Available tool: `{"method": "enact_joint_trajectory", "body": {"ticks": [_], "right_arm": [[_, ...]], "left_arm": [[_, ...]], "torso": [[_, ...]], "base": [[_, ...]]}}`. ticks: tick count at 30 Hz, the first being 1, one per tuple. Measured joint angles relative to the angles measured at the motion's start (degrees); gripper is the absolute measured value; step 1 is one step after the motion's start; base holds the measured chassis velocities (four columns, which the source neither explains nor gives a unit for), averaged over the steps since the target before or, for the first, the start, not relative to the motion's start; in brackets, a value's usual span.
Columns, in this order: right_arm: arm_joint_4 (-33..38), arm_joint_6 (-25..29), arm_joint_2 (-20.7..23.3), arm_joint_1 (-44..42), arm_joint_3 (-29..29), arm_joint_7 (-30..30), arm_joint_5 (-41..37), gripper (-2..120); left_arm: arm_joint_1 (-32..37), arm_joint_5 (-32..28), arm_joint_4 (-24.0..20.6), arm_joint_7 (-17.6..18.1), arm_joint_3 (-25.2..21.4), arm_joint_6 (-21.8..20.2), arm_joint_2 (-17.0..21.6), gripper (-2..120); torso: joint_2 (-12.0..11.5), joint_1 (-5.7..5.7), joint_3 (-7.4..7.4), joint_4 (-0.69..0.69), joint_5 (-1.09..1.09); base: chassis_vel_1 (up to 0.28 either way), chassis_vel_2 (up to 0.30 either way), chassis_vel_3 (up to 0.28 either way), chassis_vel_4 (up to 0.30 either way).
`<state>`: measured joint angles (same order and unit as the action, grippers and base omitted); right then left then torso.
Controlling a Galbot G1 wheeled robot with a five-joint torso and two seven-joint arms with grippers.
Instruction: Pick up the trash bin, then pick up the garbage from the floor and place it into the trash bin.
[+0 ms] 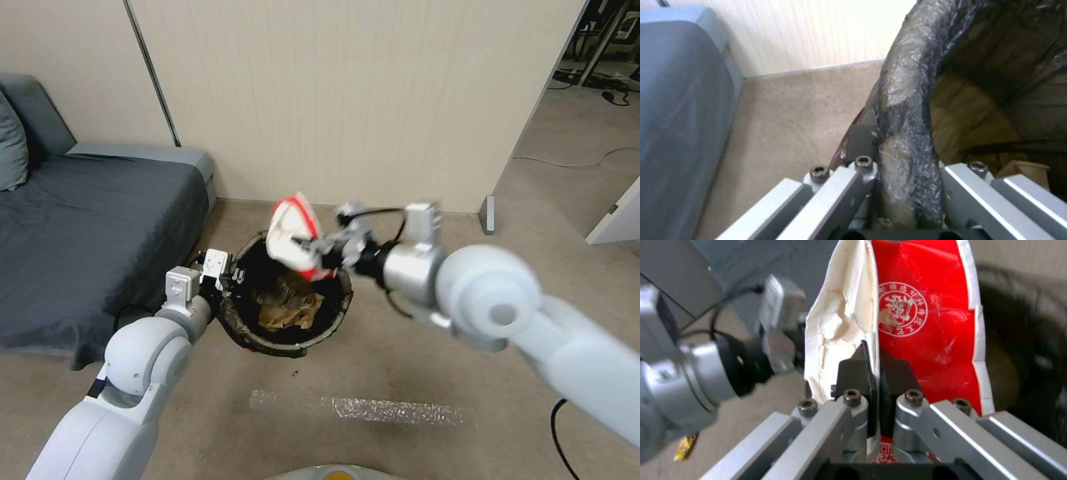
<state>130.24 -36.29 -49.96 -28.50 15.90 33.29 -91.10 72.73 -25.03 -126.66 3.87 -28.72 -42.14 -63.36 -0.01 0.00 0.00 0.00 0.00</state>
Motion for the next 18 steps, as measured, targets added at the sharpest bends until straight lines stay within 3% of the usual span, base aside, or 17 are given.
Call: {"method": "enact_joint_trajectory", "body": {"ticks": [18], "right_arm": [[-0.1, -1.6, 1.5, -6.2, -1.9, -0.2, 3.4, 1]], "left_arm": [[-0.9, -0.3, -0.3, 0.0, -0.2, 0.0, -0.4, 1]], "torso": [[0.0, 0.0, 0.0, -0.01, 0.0]], "base": [[0.0, 0.0, 0.0, 0.0]]}}
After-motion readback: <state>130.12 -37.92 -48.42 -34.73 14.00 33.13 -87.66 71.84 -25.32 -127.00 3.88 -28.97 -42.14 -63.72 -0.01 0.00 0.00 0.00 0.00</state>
